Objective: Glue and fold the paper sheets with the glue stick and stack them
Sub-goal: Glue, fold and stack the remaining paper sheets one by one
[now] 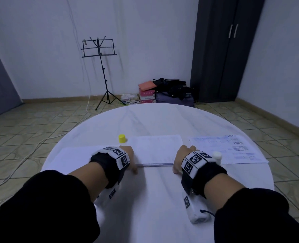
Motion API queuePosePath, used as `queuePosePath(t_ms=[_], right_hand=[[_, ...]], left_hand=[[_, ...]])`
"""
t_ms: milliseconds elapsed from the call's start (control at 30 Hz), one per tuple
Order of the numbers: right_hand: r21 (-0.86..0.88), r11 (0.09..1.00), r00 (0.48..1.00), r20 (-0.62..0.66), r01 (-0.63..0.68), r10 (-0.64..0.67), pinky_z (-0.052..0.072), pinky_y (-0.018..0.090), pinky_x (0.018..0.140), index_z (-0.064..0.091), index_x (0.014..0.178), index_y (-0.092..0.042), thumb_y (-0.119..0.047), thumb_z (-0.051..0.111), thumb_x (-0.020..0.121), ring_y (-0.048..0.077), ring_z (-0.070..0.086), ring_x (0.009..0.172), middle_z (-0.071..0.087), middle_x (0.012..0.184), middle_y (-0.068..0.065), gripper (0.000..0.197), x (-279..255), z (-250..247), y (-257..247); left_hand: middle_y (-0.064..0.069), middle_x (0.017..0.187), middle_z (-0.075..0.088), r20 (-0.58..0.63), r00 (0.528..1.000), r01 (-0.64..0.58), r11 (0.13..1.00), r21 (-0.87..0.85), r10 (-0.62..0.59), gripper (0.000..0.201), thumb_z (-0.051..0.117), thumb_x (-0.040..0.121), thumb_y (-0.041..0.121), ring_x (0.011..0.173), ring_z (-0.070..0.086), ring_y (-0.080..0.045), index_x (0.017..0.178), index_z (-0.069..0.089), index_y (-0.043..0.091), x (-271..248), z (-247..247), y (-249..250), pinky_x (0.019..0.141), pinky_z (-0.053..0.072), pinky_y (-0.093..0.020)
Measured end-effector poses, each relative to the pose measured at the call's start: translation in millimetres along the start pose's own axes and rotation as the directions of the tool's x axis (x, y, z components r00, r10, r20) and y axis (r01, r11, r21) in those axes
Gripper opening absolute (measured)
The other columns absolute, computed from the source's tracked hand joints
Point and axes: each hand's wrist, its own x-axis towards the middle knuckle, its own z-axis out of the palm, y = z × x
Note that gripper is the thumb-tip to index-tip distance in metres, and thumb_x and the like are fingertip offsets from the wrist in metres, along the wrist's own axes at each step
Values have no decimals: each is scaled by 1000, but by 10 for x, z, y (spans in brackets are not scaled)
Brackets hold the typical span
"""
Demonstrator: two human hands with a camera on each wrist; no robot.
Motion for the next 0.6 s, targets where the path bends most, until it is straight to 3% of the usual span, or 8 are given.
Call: queuePosePath(t_ms=[100,200,267,333,367,467,533,600], right_hand=[[-57,992,993,17,116,-115,44,33,88,48,112,-17,-27,62,85,24,49,117,45,123,6,33,-152,21,40],[-38,987,986,67,154,-151,44,35,90,53,114,-12,-27,63,86,26,52,116,51,121,5,34,-278,40,96],[14,984,977,117,177,-178,49,33,87,61,106,-12,-29,66,83,25,60,104,62,107,3,29,-379,84,173],[-42,978,971,135,206,-199,54,32,80,62,80,-15,-37,67,73,23,65,82,65,80,0,24,-431,158,324],[-62,980,972,154,189,-178,56,34,77,59,73,-13,-42,67,68,23,65,75,65,74,0,30,-439,196,402],[-116,979,969,200,168,-142,56,37,73,53,68,-9,-50,67,52,23,65,70,66,71,2,46,-250,340,706],[-152,976,960,257,157,-114,55,23,68,56,65,-10,-41,72,55,17,65,68,67,68,-5,37,-230,270,950],[-136,978,956,268,158,-117,47,11,54,58,62,-15,-34,73,63,9,61,62,62,57,-12,25,-195,241,1217]], left_hand=[[-7,114,60,-51,998,-23,997,69,27,61,74,73,49,101,60,-26,116,54,12,-160,14,90,71,43,-29],[-6,118,59,-77,994,-67,995,70,72,60,71,76,49,105,60,-25,120,54,12,-331,-6,284,71,43,-29],[-7,123,59,-77,990,-109,991,74,114,63,70,78,48,109,59,-25,126,53,11,-424,-21,437,75,44,-29],[-8,131,55,-75,987,-138,986,89,145,68,69,80,48,118,55,-25,134,49,10,-477,-45,603,86,45,-31],[-8,135,53,-70,984,-155,984,93,161,70,68,81,48,122,52,-25,136,48,9,-490,-60,691,93,44,-32],[-8,140,50,-38,978,-202,976,78,205,70,66,83,49,128,48,-26,137,48,8,-434,-119,944,103,40,-36],[-8,138,52,-34,974,-220,973,72,222,67,65,83,49,126,49,-26,135,51,9,-363,-169,1102,98,41,-35],[-8,138,51,-38,967,-248,964,100,253,65,63,84,50,127,48,-26,134,51,9,-274,-230,1255,91,39,-32]])
